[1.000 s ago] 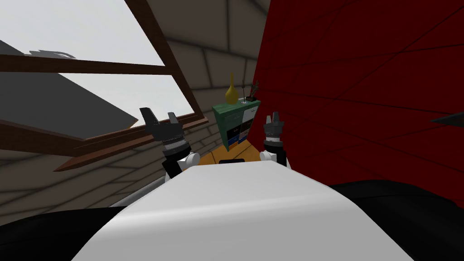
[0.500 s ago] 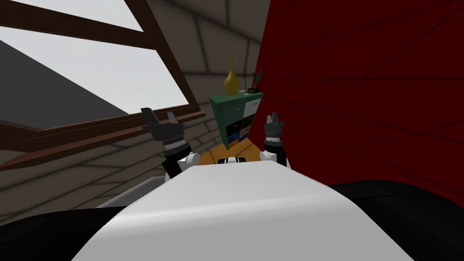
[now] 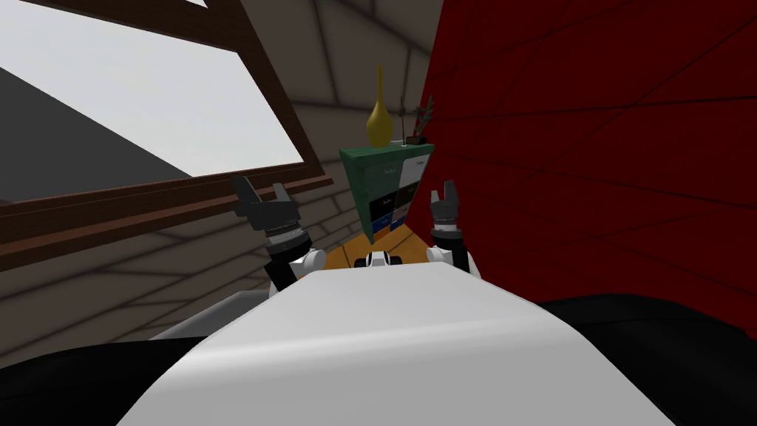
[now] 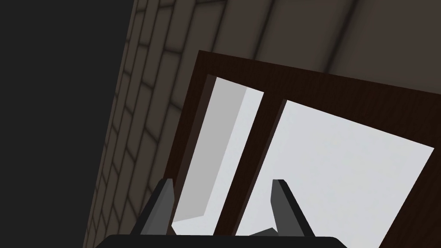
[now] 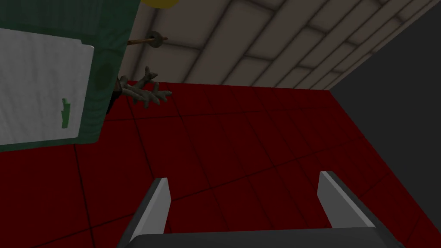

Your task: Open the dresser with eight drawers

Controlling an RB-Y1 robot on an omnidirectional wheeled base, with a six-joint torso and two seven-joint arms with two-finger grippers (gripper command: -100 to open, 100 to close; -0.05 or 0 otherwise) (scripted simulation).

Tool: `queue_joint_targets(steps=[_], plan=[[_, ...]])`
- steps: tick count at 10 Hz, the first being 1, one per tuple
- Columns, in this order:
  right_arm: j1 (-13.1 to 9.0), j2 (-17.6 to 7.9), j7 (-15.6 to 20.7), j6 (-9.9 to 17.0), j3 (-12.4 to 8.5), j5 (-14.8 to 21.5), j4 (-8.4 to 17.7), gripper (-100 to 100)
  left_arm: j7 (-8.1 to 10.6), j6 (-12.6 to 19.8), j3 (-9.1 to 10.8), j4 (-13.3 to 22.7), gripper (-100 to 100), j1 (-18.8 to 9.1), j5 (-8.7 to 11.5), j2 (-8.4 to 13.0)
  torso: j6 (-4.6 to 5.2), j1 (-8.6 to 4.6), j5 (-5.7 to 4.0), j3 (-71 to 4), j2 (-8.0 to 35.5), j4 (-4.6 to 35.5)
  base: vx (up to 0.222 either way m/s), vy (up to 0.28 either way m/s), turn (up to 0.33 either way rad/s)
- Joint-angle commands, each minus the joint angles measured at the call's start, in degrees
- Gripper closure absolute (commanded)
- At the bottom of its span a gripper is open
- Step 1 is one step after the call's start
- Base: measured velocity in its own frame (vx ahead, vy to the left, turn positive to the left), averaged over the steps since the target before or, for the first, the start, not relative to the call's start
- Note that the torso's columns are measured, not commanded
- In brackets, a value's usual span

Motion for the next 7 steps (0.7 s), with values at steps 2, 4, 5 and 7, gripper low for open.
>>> queue_joint_targets(steps=[2,4,5,7], plan=[[-0.8,-2.8,4.6,-0.3,-1.4,4.4,0.8,-100,0.00,0.0,0.00,0.0,0,0.0,0.0,0.0,0.00,-0.02,-0.01,0.0,0.0,0.0,0.042,0.043,-0.009],[-1.3,-4.1,7.7,-0.5,-2.4,7.3,1.2,-100,0.00,0.0,0.00,0.0,0,0.0,0.0,0.0,0.00,-0.02,-0.01,0.0,0.0,0.0,0.052,0.049,-0.010],[-1.5,-4.7,9.4,-0.6,-2.9,8.9,1.3,-100,0.00,0.0,0.00,0.0,0,0.0,0.0,0.0,0.00,0.00,0.00,0.0,0.0,0.0,0.044,0.058,-0.012],[-2.1,-5.8,12.7,-0.8,-4.0,12.4,1.7,-100,0.00,0.0,0.00,0.0,0,0.0,0.0,0.0,0.00,-0.02,-0.01,0.0,0.1,0.0,0.045,0.059,-0.013]])
